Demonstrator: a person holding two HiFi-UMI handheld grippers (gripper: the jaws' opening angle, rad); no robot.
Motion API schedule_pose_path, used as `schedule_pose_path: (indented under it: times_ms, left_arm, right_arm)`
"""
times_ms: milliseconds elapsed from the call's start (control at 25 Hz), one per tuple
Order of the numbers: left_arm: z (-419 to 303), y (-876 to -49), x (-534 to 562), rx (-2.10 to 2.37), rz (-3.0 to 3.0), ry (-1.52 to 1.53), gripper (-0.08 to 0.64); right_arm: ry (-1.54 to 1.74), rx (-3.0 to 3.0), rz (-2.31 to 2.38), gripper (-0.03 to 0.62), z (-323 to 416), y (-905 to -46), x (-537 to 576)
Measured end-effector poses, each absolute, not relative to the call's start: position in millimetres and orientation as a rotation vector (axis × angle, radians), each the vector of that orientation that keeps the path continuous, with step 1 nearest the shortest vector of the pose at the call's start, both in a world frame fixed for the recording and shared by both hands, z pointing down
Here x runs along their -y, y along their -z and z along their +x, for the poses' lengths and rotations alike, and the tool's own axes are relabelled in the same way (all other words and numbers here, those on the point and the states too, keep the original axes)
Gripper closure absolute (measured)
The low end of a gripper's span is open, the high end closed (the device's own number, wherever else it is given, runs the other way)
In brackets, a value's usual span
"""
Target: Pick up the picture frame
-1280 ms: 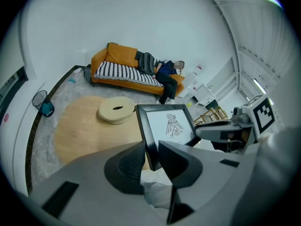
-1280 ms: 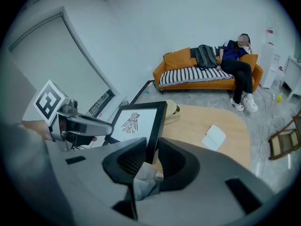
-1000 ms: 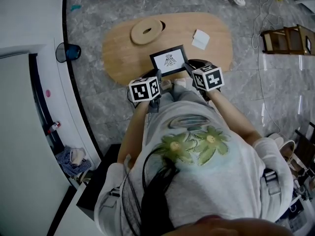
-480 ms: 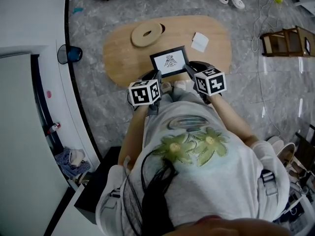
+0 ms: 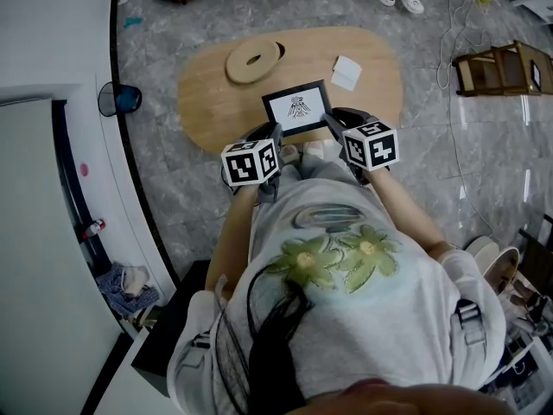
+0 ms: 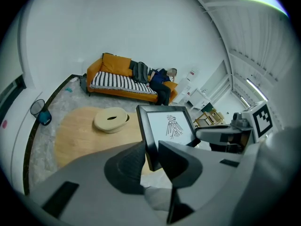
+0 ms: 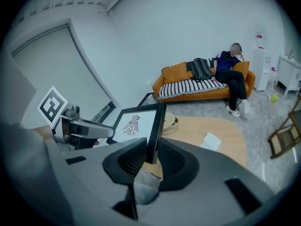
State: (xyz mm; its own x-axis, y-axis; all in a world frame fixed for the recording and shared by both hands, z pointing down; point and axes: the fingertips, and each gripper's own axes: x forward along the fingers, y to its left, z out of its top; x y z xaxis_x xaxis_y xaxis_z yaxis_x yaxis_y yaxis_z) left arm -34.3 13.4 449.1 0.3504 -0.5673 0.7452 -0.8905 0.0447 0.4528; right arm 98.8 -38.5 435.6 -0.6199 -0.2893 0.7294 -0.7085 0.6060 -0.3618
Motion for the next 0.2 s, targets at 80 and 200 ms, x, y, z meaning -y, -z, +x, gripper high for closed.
schedule_pose_path:
  times_ms: [80,200]
  left_arm:
    - [-33.7,-448.5,-12.6,1.328,1.64,-0.415,0.465]
    - [-31.7,-447.5,-12.1,1.325,1.644,-0.417,0.465]
  right_arm:
    - [-0.87,2.203,0.789,0.511,99.9,-435.6,38.4]
    - [-0.876,2.2,0.793,0.511,102.2,-436.0,38.5]
